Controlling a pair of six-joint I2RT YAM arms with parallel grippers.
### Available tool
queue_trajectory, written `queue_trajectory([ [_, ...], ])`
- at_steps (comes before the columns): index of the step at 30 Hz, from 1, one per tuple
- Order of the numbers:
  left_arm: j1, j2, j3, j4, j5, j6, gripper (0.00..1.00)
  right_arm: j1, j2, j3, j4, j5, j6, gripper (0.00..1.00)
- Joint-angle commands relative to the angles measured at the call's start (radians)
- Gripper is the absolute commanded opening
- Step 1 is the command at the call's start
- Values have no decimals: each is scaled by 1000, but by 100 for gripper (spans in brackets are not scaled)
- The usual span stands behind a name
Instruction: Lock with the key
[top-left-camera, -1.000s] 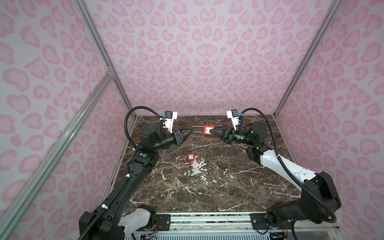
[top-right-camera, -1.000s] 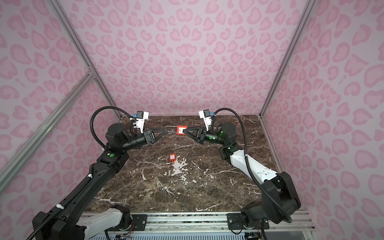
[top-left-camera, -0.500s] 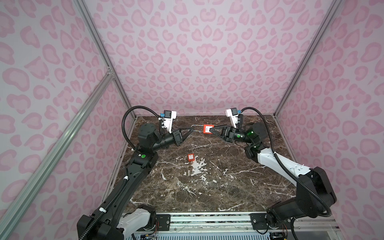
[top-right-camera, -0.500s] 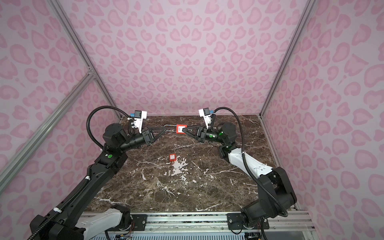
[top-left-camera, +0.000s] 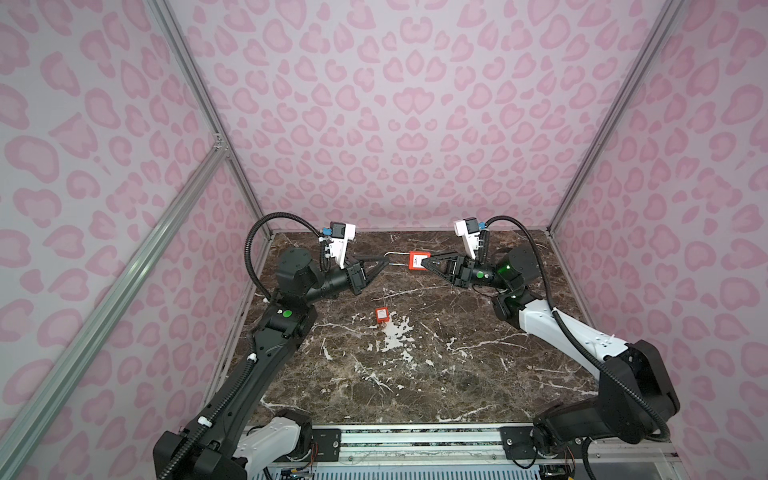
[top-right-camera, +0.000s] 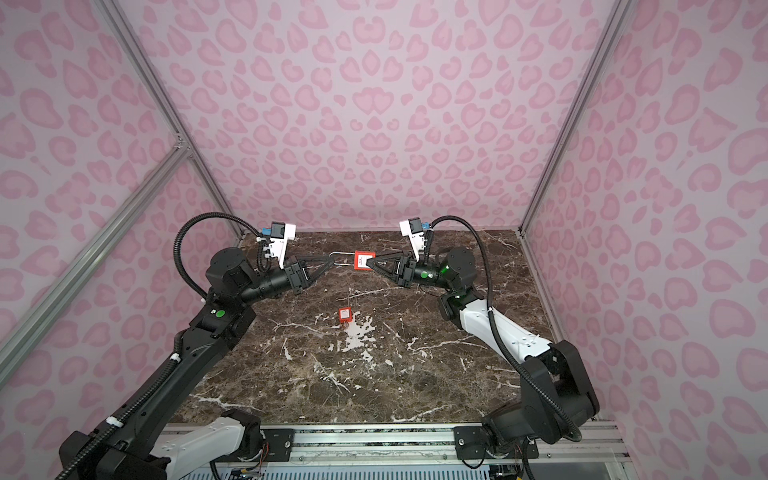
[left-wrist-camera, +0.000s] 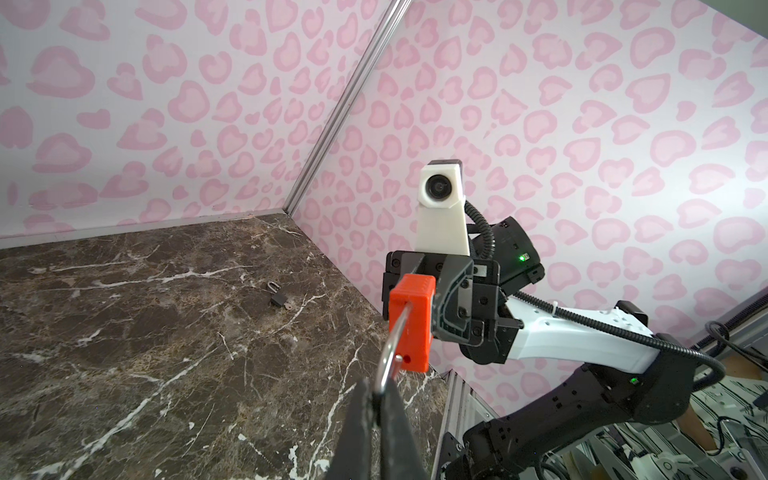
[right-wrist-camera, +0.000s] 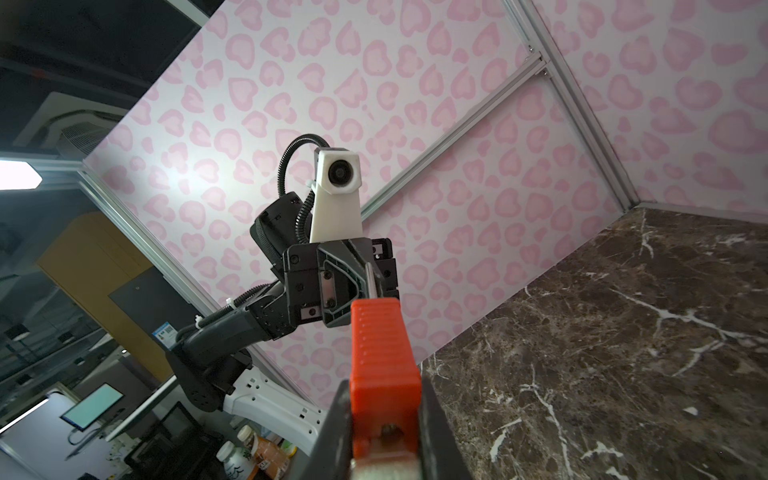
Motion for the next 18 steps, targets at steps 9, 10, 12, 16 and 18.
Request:
queue_trajectory([
  [9, -7, -1, 0, -7, 62, -17, 4, 8, -39, 22, -316, 32, -418, 5],
  [10, -6, -1, 2, -6, 62, -16, 4, 9, -35, 22, -297, 24, -395, 5],
  [12, -8, 5, 1, -3, 65, -14, 4, 10, -15, 22, -215, -3, -304, 5],
  [16, -11, 12, 2, 0, 72, -9, 5, 16, 26, 12, 31, -23, -83, 5],
  [18, -14, 9, -5, 30, 72, -11, 6, 19, 48, 5, 140, -3, 10, 5],
])
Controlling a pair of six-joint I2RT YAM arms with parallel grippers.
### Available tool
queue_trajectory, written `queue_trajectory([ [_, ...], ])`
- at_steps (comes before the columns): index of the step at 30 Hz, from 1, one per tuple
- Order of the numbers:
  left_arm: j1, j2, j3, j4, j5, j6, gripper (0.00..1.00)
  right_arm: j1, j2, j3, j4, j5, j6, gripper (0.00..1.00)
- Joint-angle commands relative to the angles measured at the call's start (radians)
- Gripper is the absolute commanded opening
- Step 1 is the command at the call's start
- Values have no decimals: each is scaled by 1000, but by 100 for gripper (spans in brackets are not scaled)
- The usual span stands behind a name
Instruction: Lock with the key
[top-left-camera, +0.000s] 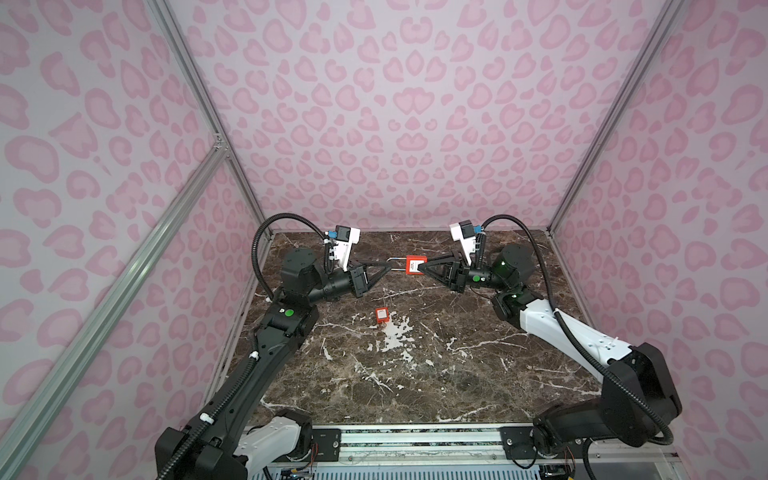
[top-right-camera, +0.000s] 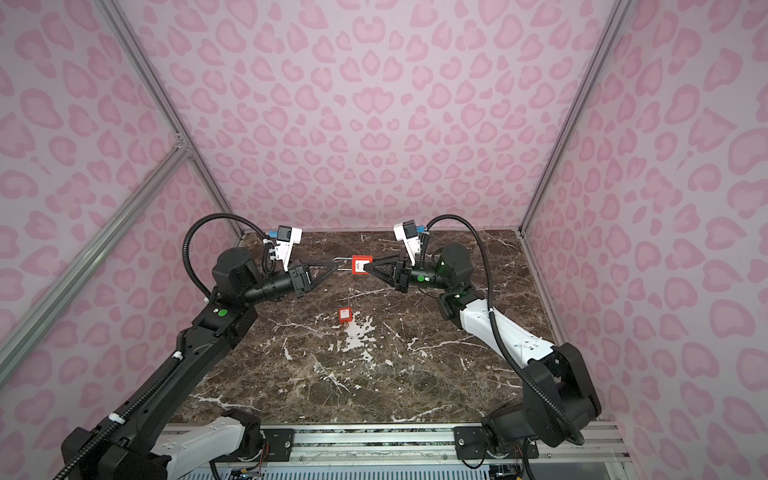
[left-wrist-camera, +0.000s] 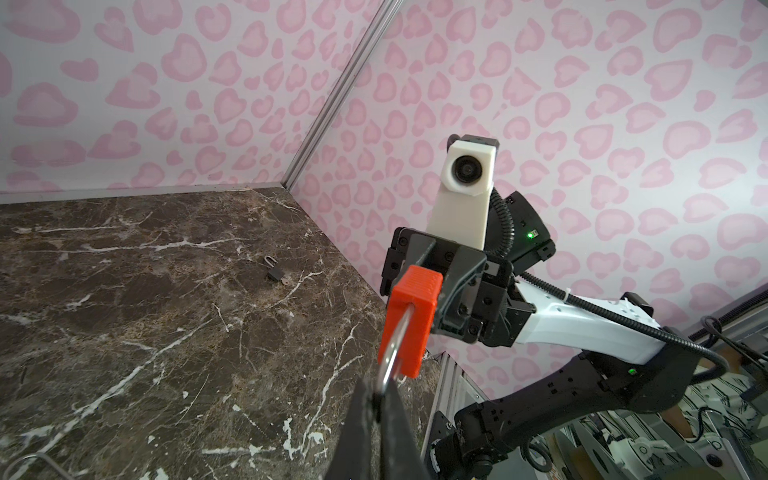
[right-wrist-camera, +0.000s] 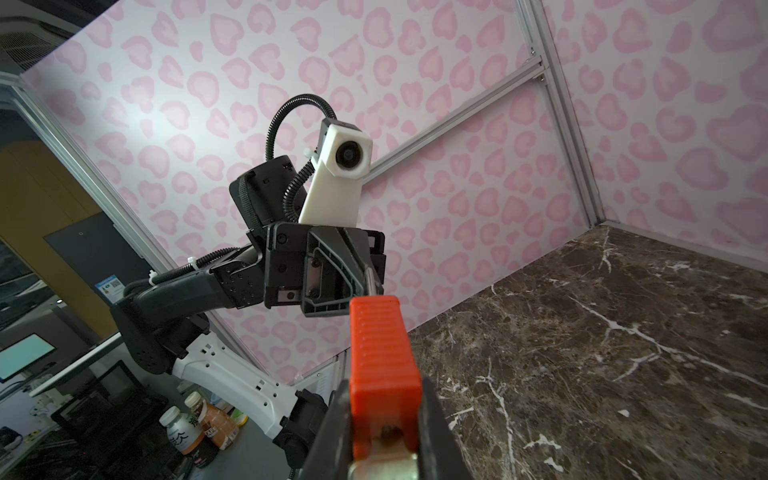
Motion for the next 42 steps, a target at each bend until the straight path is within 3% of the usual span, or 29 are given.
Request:
queue_trajectory([
  [1, -7, -3, -5, 87, 58, -6, 7, 4, 36, -16, 255, 17, 199, 5],
  [8, -8, -9, 1, 80, 66, -11, 12, 17, 103, -15, 416, 51, 313, 3],
  [14, -7, -13, -21, 140, 53, -56, 42, 16, 88, -19, 320, 96, 218, 2],
  [19, -8, 10, -18, 209, 62, -109, 53, 27, 88, -17, 329, 113, 224, 2],
  [30, -17, 41, 4, 235, 64, -130, 54, 73, 120, -14, 386, 148, 259, 2],
  [42, -20, 46, -4, 232, 49, -128, 47, 111, 159, 6, 454, 165, 305, 3],
])
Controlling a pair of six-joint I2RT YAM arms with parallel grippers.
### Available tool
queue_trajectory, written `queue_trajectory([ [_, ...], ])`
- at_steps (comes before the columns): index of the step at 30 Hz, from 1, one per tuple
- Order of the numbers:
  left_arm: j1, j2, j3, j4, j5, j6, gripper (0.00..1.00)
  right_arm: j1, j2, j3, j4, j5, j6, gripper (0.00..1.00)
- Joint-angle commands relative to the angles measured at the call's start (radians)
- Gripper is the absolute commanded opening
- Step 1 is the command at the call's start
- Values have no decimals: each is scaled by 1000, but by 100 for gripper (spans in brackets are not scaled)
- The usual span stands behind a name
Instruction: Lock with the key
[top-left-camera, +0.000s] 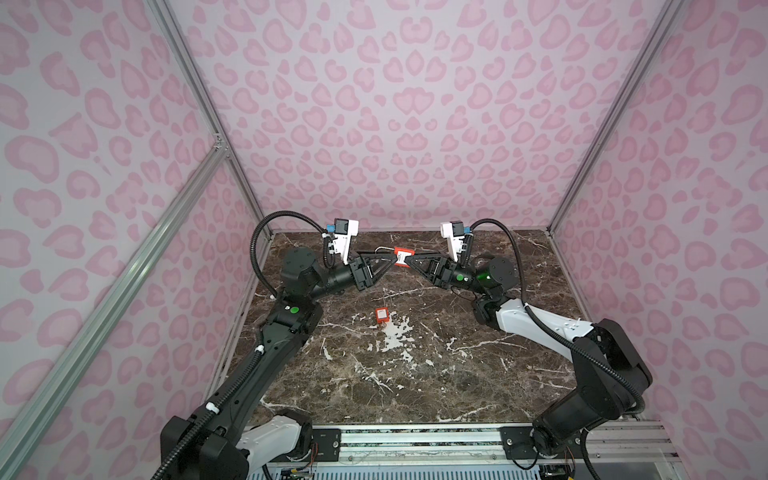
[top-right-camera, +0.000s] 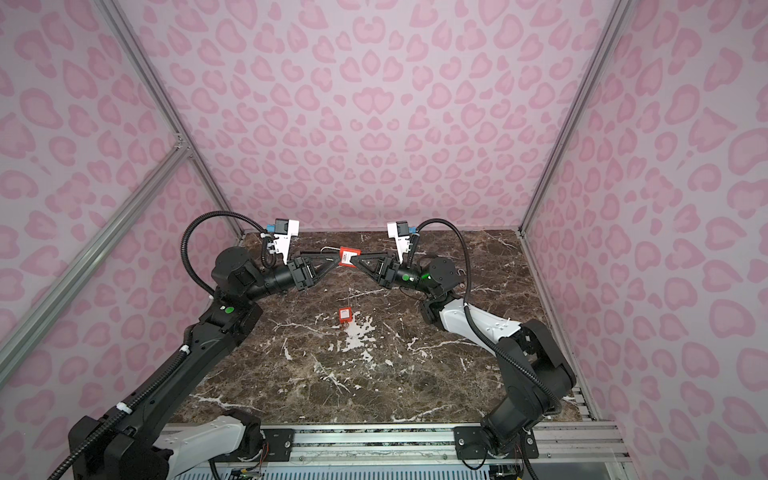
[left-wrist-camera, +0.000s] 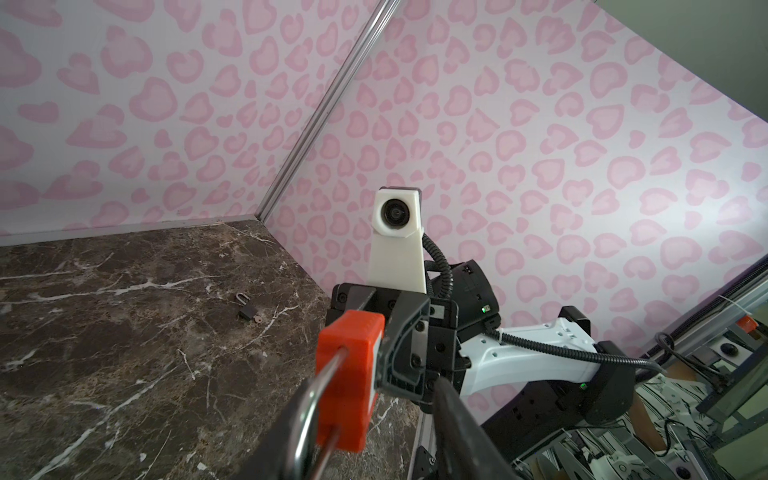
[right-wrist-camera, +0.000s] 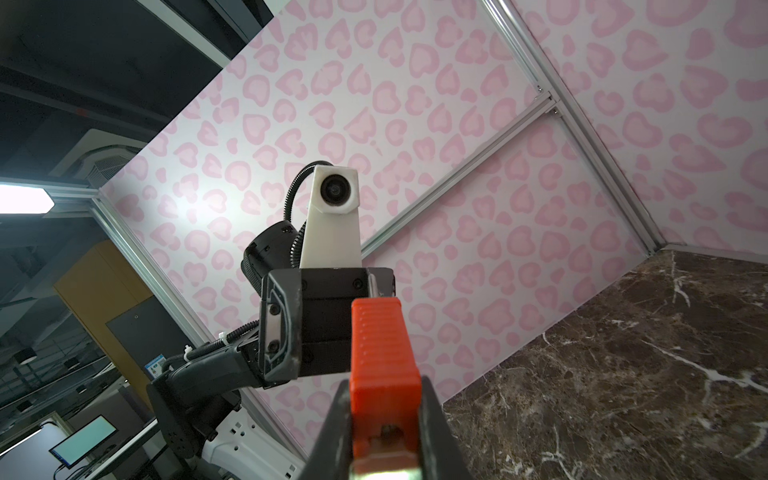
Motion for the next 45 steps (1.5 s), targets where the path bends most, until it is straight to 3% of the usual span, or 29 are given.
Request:
queue_trajectory([
  [1, -4, 6, 5, 16, 56, -2, 47, 13, 10, 14, 84, -17, 24, 3],
  [11, -5, 3, -5, 3, 33, 11, 57, 12, 0, 12, 66, -16, 16, 3],
  [16, -6, 1, -5, 7, 36, 6, 41, 17, 1, 10, 53, -23, 13, 3],
  [20, -5, 1, -3, 4, 36, 6, 37, 24, 7, 8, 54, -23, 12, 3],
  [26, -5, -5, -6, 8, 39, 6, 15, 29, 12, 10, 54, -31, 14, 5],
  [28, -6, -9, -9, 10, 35, 6, 8, 31, 11, 6, 57, -34, 12, 14],
  [31, -5, -17, -16, 17, 26, 4, 4, 26, 6, -2, 62, -31, 11, 37],
  [36, -4, -28, -19, 17, 11, 6, 4, 2, 9, -23, 136, -32, 84, 55],
  [41, -5, -36, -20, 13, 7, 10, 4, -34, 32, -50, 298, -21, 224, 60],
  [45, -4, -32, -22, 15, 7, 6, 4, -44, 37, -57, 318, -17, 245, 60],
])
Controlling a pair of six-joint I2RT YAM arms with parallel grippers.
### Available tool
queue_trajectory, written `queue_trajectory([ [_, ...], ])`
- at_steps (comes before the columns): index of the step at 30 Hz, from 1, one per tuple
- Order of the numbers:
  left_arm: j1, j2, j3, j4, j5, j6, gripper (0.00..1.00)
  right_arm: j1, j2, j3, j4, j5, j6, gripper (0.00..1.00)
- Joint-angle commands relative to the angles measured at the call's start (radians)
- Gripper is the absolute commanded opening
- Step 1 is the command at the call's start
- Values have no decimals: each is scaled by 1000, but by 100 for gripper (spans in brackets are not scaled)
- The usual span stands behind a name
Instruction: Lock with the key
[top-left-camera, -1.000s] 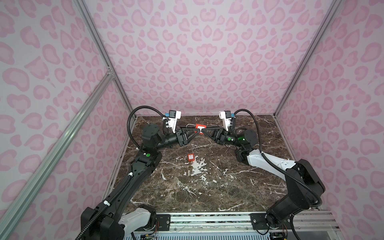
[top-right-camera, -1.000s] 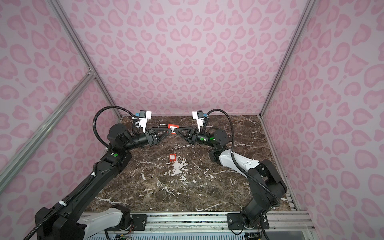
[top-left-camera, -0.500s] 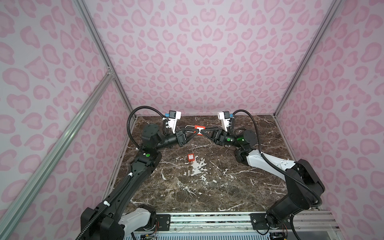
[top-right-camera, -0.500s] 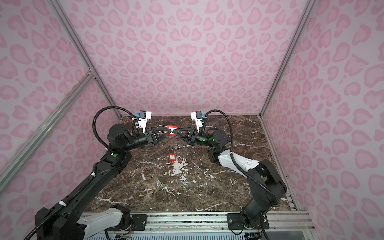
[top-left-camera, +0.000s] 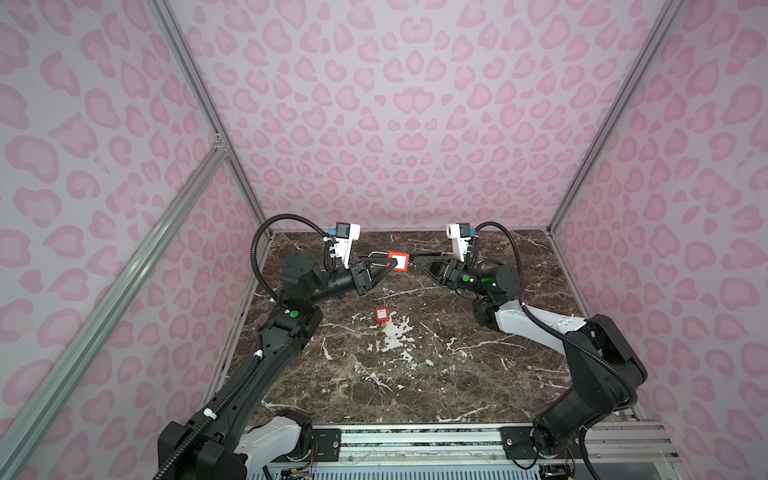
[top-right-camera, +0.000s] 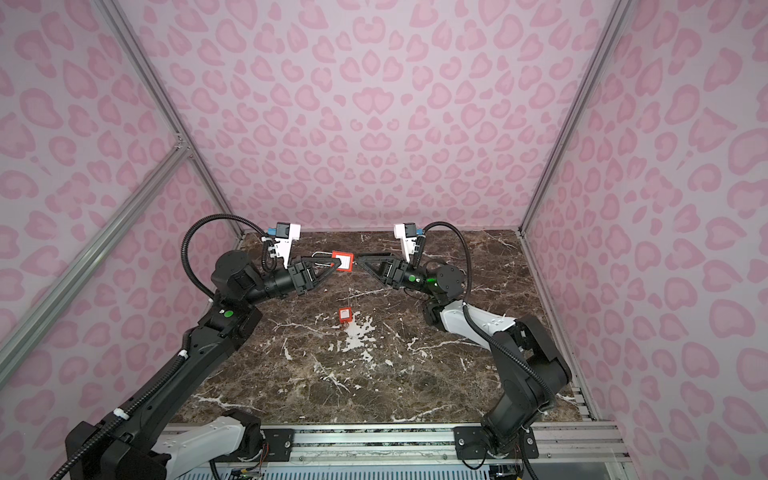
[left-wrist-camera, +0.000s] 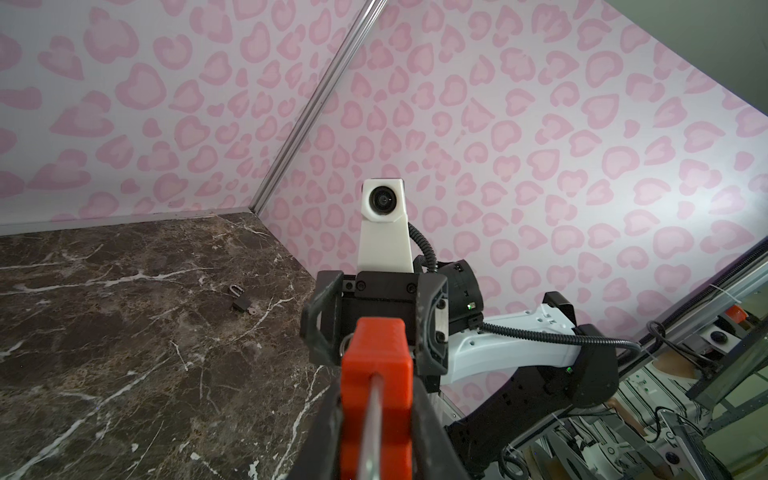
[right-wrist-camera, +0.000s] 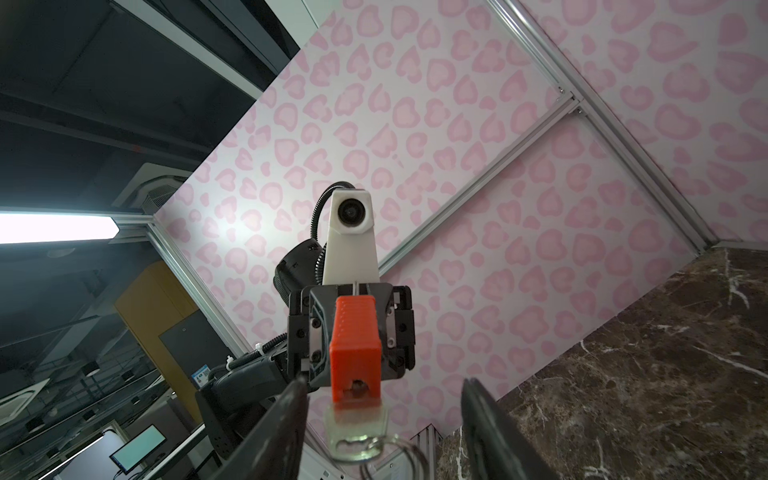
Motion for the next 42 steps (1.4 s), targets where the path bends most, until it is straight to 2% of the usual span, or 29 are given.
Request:
queue_trajectory([
  [1, 0, -3, -2, 34, 0, -5, 4, -1, 5, -7, 74, 4, 38, 60],
  [6, 0, -11, -1, 33, -8, -2, 4, -4, 1, -11, -72, 10, -38, 60],
  [12, 1, -12, -4, 31, -10, 0, 4, 2, -6, -28, -151, -7, -100, 60],
  [22, 0, -2, 2, 32, -6, -5, 4, 16, -115, -22, -584, -32, -465, 60],
  [29, 0, -4, -1, 29, -6, -5, 3, -22, -226, -65, -708, -15, -643, 62],
  [34, 0, -3, 0, 29, -3, -6, 4, -72, -284, -54, -785, -28, -699, 63],
  [39, 1, 3, 1, 33, -2, -12, 4, -87, -281, 32, -916, -64, -755, 62],
  [42, 1, 2, 0, 32, -1, -12, 4, -86, -260, 54, -874, -74, -705, 61],
])
